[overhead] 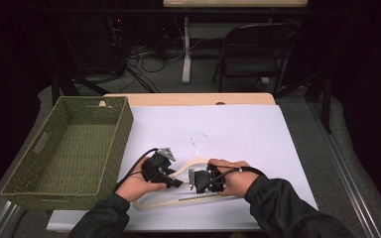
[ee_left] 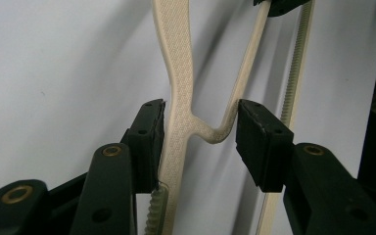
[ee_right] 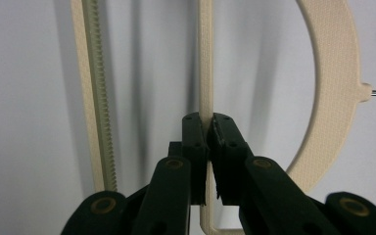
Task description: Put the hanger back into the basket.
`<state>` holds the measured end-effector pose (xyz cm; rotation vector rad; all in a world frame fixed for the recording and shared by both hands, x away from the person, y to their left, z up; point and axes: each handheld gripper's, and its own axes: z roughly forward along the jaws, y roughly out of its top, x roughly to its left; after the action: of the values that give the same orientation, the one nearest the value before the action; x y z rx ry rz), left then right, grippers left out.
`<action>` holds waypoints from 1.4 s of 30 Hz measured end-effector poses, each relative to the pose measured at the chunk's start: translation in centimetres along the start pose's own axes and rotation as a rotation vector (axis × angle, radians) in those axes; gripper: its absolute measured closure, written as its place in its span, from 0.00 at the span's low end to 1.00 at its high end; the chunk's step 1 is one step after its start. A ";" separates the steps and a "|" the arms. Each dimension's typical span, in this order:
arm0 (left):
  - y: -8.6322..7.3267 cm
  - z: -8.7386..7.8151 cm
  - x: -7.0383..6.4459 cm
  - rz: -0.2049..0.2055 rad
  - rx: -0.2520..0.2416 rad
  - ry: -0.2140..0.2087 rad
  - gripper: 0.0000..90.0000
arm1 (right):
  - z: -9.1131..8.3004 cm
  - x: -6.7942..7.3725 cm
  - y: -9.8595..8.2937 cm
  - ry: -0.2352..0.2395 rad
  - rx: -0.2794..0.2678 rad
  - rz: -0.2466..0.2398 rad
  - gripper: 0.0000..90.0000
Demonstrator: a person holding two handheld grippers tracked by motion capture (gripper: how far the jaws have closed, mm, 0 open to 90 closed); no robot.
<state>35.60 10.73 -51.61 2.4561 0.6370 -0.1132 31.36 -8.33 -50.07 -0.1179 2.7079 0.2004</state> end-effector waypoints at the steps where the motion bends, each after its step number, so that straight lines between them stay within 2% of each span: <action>1: -0.1 0.0 0.0 0.002 -0.001 -0.004 0.62 | 0.1 0.0 0.0 0.005 0.004 0.005 0.95; 5: -0.2 0.2 -0.1 0.006 0.001 0.001 0.65 | 0.6 0.1 0.1 0.005 0.010 -0.001 0.94; 7: -0.5 0.3 0.1 -0.001 -0.001 -0.010 0.65 | 0.7 0.1 0.1 0.010 0.009 -0.001 0.94; 8: -0.5 0.3 0.1 -0.003 -0.001 -0.013 0.66 | 0.9 0.1 0.0 0.015 -0.015 0.009 0.94; 11: -0.6 0.5 0.0 0.007 0.009 -0.015 0.66 | 0.9 0.1 0.0 0.025 0.008 0.014 0.94; 15: -0.6 0.5 0.0 0.014 0.015 -0.016 0.67 | 1.0 0.1 0.0 0.024 0.002 0.024 0.93; 20: -0.6 0.5 -0.2 0.029 0.017 -0.008 0.68 | 1.1 -0.1 -0.2 0.037 -0.007 0.052 0.92; 23: -0.6 0.3 -0.1 0.022 0.004 -0.023 0.72 | 1.1 -0.3 -0.3 0.044 -0.017 0.074 0.91; 26: -0.7 0.2 -0.2 0.025 0.002 -0.015 0.73 | 1.1 -0.4 -0.4 0.048 -0.025 0.089 0.91; 31: -0.7 0.2 -0.2 0.033 0.005 -0.008 0.73 | 1.0 -0.4 -0.4 0.060 -0.010 0.099 0.90; 33: -0.7 0.2 -0.3 0.035 0.007 -0.006 0.73 | 0.9 -0.5 -0.6 0.068 -0.058 0.133 0.81; 36: -0.7 0.2 -0.3 0.036 0.009 -0.003 0.73 | 0.0 -0.9 -1.1 0.079 -0.079 0.168 0.80; 39: -0.7 0.2 -0.3 0.040 0.007 -0.006 0.73 | -1.3 -1.7 -2.1 0.082 -0.116 0.227 0.79; 42: -0.7 0.2 -0.4 0.043 0.007 -0.003 0.73 | -2.2 -2.9 -3.5 0.068 -0.124 0.293 0.79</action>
<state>34.99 10.93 -52.04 2.4748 0.5828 -0.1022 33.51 -12.00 -47.35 0.2421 2.7698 0.4576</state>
